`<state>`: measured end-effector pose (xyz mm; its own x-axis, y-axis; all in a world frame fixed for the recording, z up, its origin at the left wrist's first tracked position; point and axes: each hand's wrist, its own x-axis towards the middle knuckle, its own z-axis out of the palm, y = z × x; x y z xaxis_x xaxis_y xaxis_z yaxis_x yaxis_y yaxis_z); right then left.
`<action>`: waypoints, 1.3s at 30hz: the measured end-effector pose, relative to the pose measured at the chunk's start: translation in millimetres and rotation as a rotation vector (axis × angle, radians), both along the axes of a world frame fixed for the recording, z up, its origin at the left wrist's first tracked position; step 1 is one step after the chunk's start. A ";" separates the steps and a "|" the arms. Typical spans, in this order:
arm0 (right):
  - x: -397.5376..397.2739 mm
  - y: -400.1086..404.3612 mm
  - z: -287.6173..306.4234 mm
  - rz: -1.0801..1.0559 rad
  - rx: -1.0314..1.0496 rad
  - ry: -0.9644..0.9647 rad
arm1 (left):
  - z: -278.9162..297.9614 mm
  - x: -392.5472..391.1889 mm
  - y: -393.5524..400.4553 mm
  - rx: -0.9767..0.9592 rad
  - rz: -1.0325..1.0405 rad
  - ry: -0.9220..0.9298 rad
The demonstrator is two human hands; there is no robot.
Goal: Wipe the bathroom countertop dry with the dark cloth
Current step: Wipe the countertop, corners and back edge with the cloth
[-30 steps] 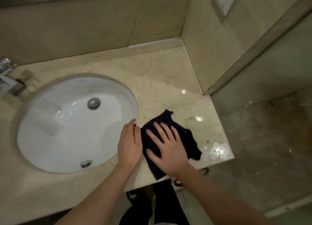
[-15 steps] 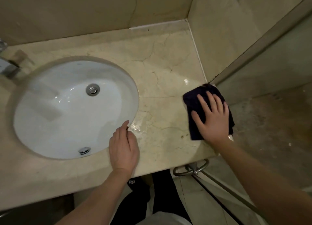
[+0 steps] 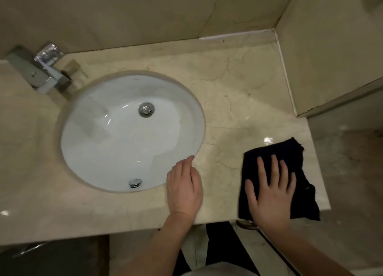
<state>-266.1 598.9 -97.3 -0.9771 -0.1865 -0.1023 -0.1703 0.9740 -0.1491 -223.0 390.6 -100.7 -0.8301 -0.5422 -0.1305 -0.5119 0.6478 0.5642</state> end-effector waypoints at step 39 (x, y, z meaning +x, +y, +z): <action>156.2 -416.9 1.4 0.525 0.021 -0.099 | -13.6 210.9 -321.4 -0.213 0.203 0.071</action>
